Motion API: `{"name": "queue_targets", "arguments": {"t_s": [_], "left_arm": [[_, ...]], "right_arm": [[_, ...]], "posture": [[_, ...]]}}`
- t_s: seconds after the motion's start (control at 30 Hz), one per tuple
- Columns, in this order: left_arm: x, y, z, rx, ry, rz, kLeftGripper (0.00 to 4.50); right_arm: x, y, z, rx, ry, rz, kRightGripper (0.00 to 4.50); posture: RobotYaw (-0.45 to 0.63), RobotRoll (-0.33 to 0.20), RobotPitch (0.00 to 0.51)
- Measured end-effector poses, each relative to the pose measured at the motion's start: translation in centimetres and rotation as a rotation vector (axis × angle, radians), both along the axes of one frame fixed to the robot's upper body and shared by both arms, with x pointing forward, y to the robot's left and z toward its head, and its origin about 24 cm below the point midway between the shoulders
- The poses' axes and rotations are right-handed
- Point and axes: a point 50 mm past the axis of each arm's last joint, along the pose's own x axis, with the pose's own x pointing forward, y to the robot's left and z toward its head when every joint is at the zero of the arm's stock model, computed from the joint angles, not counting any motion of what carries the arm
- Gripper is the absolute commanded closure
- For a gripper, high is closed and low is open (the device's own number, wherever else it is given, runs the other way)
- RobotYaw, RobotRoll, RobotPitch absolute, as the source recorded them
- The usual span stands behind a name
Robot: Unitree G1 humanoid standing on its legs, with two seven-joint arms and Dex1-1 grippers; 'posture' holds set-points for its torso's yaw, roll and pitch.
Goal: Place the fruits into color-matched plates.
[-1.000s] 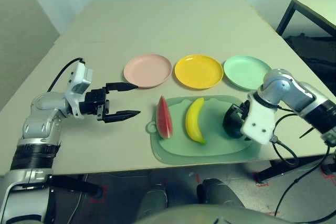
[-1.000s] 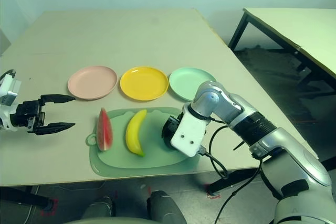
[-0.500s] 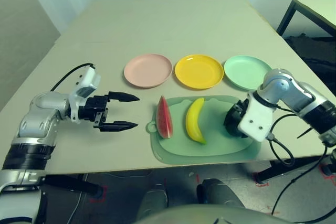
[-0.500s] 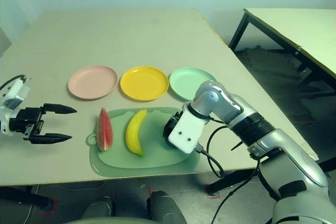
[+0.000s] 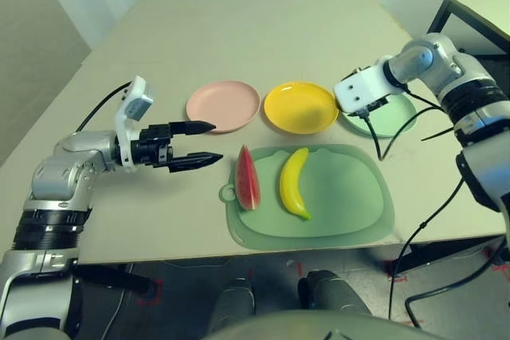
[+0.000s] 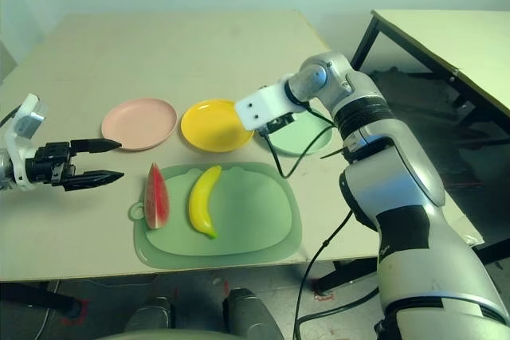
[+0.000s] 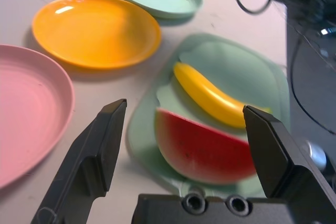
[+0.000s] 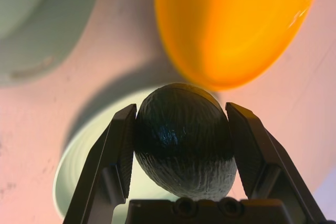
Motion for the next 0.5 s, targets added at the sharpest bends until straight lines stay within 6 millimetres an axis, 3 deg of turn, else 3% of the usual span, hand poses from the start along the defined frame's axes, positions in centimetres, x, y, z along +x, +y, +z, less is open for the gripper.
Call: {"name": "queue_targets", "arguments": {"t_s": [0.13, 0.47, 0.5], "left_arm": [[0.1, -0.2, 0.8, 0.012, -0.008, 0.022, 0.00], [-0.3, 0.0, 0.3, 0.032, 0.005, 0.029, 0.00], [-0.3, 0.1, 0.3, 0.035, 0.002, 0.029, 0.00]], "right_arm": [[0.4, -0.4, -0.9, -0.036, -0.023, -0.050, 1.64], [1.1, -1.9, -1.6, -0.082, -0.118, -0.195, 1.64], [1.2, -2.0, -1.7, -0.086, -0.120, -0.199, 0.90]], "posture": [[-0.05, 0.000, 0.033], [-0.05, 0.000, 0.037], [-0.05, 0.000, 0.037]]}}
